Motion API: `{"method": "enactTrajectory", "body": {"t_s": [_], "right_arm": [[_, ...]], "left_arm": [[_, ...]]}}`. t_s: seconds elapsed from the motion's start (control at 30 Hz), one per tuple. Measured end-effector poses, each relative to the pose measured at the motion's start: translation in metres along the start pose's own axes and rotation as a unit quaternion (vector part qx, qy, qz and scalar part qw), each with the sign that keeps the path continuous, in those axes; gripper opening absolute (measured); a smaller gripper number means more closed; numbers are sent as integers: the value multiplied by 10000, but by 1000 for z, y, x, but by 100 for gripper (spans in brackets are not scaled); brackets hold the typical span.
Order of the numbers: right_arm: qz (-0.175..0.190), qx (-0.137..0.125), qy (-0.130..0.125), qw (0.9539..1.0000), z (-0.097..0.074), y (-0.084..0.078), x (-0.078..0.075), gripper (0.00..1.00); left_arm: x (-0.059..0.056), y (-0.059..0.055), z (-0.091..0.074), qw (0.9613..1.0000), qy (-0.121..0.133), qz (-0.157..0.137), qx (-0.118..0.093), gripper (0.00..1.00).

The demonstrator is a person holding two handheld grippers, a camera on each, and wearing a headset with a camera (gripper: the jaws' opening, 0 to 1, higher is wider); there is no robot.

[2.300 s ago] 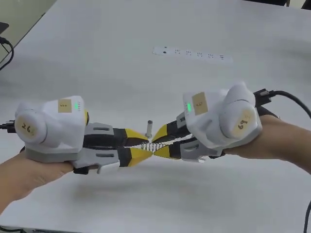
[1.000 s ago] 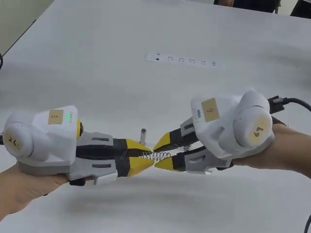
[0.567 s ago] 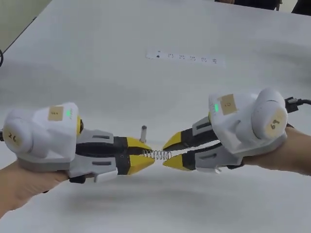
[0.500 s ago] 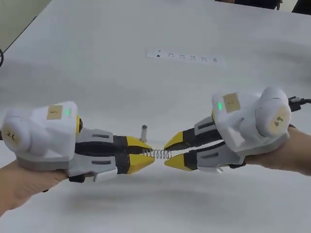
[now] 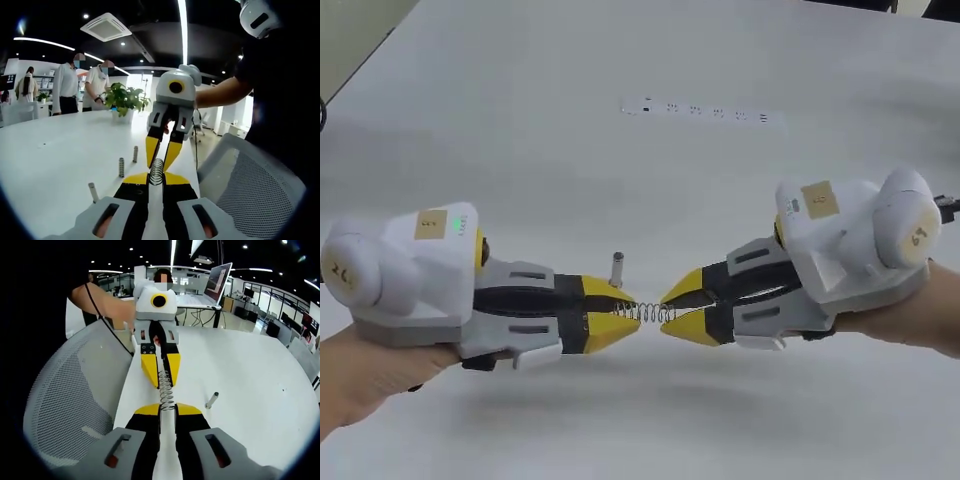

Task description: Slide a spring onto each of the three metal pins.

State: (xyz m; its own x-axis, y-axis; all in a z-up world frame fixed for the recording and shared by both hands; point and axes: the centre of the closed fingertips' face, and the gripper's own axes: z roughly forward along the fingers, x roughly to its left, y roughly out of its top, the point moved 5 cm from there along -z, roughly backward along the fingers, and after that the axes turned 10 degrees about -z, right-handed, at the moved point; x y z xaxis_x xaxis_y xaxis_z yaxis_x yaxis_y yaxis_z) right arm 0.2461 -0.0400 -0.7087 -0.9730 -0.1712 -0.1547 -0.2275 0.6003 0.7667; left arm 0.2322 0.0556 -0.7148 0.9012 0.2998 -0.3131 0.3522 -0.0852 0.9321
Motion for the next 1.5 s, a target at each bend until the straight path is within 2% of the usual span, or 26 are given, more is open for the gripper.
{"method": "enactTrajectory", "body": {"t_s": [0.17,0.33,0.43,0.47,0.5,0.53,0.63,0.9,1.2,1.5], "right_arm": [[-79,19,-15,10000,-5,5,0,7],[-233,148,0,9996,-8,15,-2,7],[-382,275,12,9989,-8,21,-3,7],[-443,295,11,9986,-8,20,-4,7],[-519,319,54,9981,-7,21,-3,7],[-592,456,72,9972,-6,19,-4,7],[-756,567,122,9954,-3,22,-3,7],[-923,625,163,9936,-2,36,-3,7],[-1189,852,241,9889,2,45,-6,7],[-1345,1135,453,9833,8,50,-6,7]], "left_arm": [[1,-1,0,10000,-1,-69,-60,1],[2,-1,1,9999,-1,-96,-58,1],[4,-4,3,10000,31,-47,23,1],[5,-8,4,9999,66,8,143,1],[5,-8,5,9999,49,-11,112,1],[5,-9,4,9999,63,-8,139,1],[5,-12,5,9997,77,34,219,1],[7,-13,7,9996,118,66,253,1],[9,-12,10,9994,108,122,291,1],[9,-13,16,9990,71,281,344,1]]}}
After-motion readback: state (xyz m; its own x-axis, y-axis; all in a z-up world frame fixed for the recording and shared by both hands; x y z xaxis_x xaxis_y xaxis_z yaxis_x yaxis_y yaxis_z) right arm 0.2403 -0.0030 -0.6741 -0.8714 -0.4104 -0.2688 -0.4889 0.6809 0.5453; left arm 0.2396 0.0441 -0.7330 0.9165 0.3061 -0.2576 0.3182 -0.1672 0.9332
